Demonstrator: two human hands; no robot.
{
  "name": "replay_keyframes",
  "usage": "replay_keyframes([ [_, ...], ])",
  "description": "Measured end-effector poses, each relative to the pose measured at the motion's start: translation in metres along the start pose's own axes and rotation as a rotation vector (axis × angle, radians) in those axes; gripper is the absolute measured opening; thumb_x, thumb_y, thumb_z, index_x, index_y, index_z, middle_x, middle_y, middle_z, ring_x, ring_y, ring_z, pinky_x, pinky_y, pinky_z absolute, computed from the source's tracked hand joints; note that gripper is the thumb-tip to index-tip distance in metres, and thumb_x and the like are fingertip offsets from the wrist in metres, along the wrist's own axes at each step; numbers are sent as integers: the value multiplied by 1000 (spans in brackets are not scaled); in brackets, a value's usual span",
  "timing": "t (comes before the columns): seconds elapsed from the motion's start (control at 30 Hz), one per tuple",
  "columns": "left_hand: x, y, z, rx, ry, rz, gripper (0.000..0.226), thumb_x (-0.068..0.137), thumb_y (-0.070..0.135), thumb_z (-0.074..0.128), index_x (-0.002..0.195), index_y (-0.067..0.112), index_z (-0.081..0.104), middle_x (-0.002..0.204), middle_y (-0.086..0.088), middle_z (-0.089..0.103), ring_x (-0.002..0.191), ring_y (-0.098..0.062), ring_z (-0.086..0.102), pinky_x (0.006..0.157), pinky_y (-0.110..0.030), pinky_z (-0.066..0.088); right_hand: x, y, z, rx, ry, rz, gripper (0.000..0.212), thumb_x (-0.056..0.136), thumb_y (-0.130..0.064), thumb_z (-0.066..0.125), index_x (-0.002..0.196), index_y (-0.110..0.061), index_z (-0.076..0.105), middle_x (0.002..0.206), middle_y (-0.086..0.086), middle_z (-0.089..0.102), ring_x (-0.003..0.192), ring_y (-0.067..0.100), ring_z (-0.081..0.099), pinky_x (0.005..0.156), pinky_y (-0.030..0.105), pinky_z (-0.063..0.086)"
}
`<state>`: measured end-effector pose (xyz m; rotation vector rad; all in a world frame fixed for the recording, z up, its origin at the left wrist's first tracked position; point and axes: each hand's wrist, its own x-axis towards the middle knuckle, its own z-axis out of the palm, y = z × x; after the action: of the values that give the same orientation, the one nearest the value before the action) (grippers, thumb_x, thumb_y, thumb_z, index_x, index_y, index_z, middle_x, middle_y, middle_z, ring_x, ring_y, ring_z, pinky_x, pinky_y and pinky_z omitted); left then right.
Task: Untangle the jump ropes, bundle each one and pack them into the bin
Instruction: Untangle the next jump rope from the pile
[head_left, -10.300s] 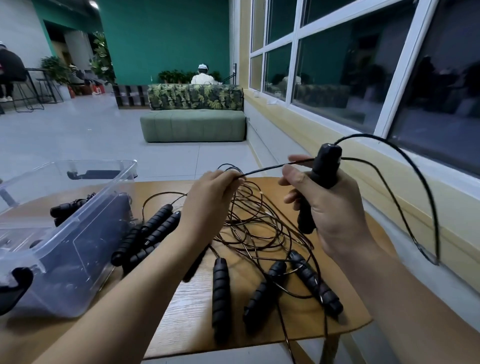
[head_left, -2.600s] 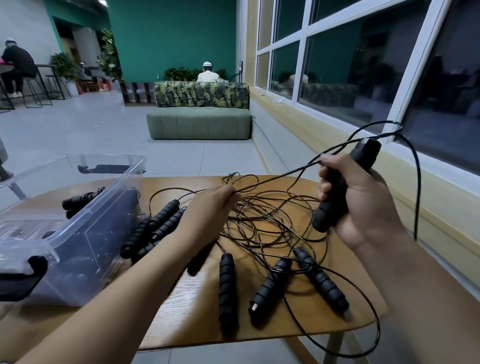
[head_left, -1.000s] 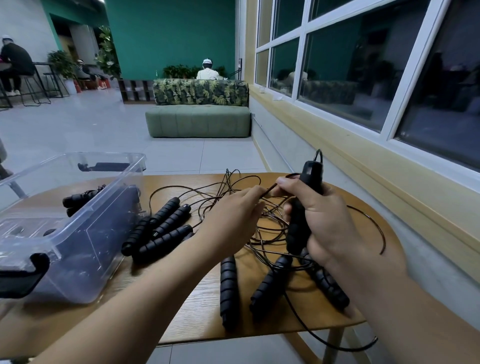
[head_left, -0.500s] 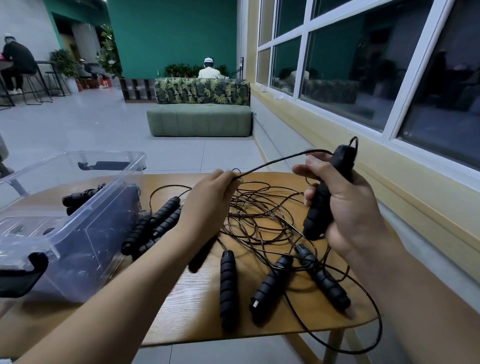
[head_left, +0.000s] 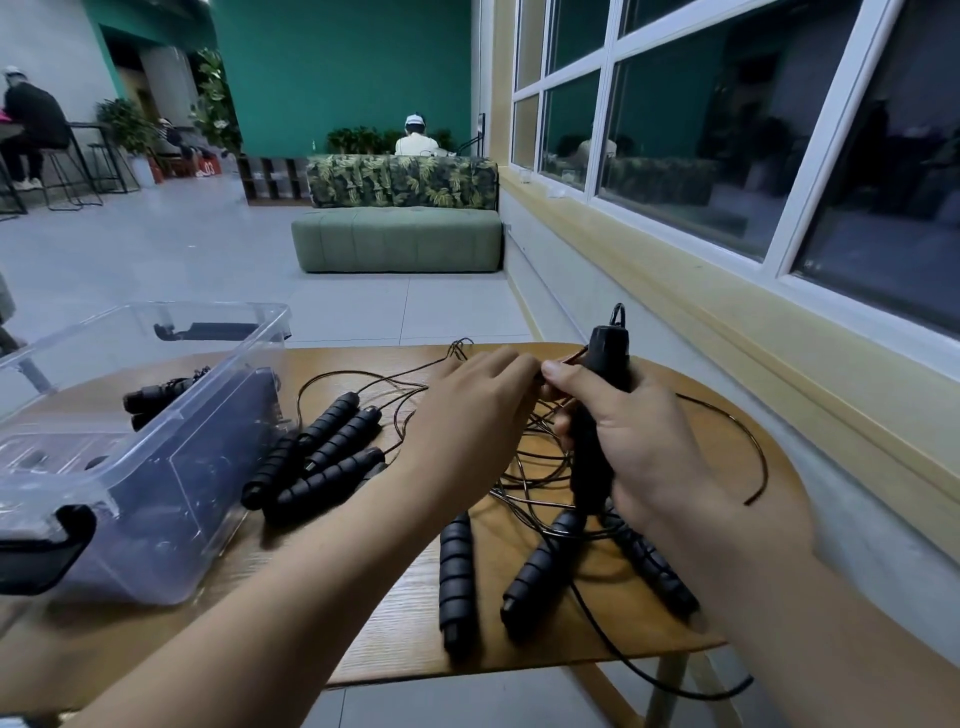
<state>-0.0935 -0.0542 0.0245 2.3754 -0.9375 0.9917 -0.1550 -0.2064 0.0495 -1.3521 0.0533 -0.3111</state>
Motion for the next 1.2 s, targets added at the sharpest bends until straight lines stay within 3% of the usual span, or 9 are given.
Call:
replay_keyframes([
  [0.2, -10, -18, 16, -143, -104, -59, 28, 110, 41, 45, 111, 20, 62, 97, 7, 62, 82, -20, 56, 67, -35, 39, -9, -4, 4, -33, -72, -28, 16, 96, -12, 78, 96, 3, 72, 79, 12, 73, 58, 20, 57, 53, 27, 49],
  [0.37, -21, -49, 32, -168, -155, -194, 17, 108, 36, 57, 100, 22, 61, 91, 12, 57, 81, -17, 54, 68, -36, 44, -17, -16, 3, 7, -127, -51, 11, 96, -12, 77, 93, -3, 72, 80, 12, 72, 61, 20, 59, 59, 30, 50],
  [0.5, -26, -75, 38, -174, -196, -331, 21, 108, 35, 57, 93, 21, 60, 89, 11, 58, 85, -17, 56, 70, -34, 36, -12, -30, -10, 78, -70, -67, 11, 93, -15, 79, 88, -11, 70, 81, 9, 72, 62, 17, 59, 61, 27, 51],
  [0.67, -22, -89, 36, -181, -179, -384, 27, 109, 39, 54, 100, 18, 69, 95, 5, 67, 88, -20, 62, 77, -39, 49, -1, -31, -19, 160, 77, -64, 10, 94, -17, 79, 93, -11, 70, 85, 7, 74, 60, 14, 57, 57, 24, 50],
  [0.87, -8, -74, 18, -143, -54, -317, 34, 110, 46, 44, 102, 21, 66, 92, 6, 67, 83, -20, 60, 72, -43, 52, 2, -28, -18, 182, 111, -90, 13, 92, -24, 82, 99, -15, 74, 93, 9, 78, 60, 14, 57, 59, 26, 50],
  [1.03, 4, -41, 4, -83, -2, -141, 32, 111, 37, 50, 101, 14, 69, 88, 1, 68, 77, -25, 58, 66, -38, 41, 1, -17, -12, 103, 33, -73, 15, 94, -23, 81, 105, -14, 77, 95, 11, 78, 63, 16, 59, 62, 29, 51],
  [1.2, 5, -13, 4, 9, -9, 17, 29, 110, 35, 46, 105, 16, 68, 96, 0, 70, 87, -27, 60, 75, -40, 48, -2, -4, -1, 3, -13, -62, 10, 96, -18, 79, 101, -11, 76, 90, 11, 78, 60, 19, 58, 56, 29, 50],
])
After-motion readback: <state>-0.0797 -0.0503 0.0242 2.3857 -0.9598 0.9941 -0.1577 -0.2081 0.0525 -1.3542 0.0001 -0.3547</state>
